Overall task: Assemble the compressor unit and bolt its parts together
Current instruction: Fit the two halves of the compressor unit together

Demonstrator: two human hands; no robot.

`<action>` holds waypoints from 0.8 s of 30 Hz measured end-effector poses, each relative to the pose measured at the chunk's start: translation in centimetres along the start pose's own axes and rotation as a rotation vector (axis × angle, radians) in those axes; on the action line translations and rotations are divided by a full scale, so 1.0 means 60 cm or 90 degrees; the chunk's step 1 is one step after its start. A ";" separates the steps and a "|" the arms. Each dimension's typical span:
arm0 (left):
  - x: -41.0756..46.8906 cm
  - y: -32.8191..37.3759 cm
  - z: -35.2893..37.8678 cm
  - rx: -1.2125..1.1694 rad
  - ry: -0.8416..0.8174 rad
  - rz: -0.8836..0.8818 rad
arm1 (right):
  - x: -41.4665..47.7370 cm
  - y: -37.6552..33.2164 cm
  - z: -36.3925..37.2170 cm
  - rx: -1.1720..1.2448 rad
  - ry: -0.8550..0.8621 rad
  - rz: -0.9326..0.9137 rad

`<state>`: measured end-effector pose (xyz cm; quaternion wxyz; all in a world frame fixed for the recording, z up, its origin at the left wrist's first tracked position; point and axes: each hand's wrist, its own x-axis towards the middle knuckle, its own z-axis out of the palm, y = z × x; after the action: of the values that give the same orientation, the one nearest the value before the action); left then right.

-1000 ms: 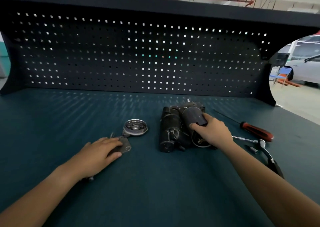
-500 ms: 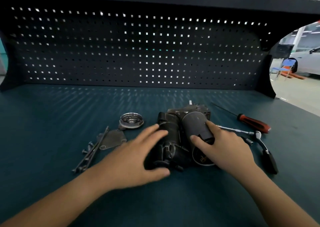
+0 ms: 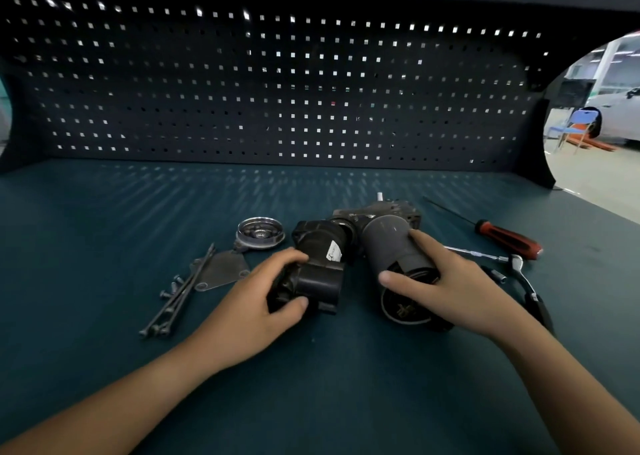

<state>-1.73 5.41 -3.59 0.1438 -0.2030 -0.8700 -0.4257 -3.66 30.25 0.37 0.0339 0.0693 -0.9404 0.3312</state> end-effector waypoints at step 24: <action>0.001 0.028 0.051 0.186 0.003 0.020 | 0.019 0.020 0.025 0.251 0.133 0.043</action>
<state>-1.21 8.81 -4.27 0.1805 -0.1928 -0.9190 -0.2926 -5.00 30.11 -1.39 0.1058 0.0081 -0.8506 0.5150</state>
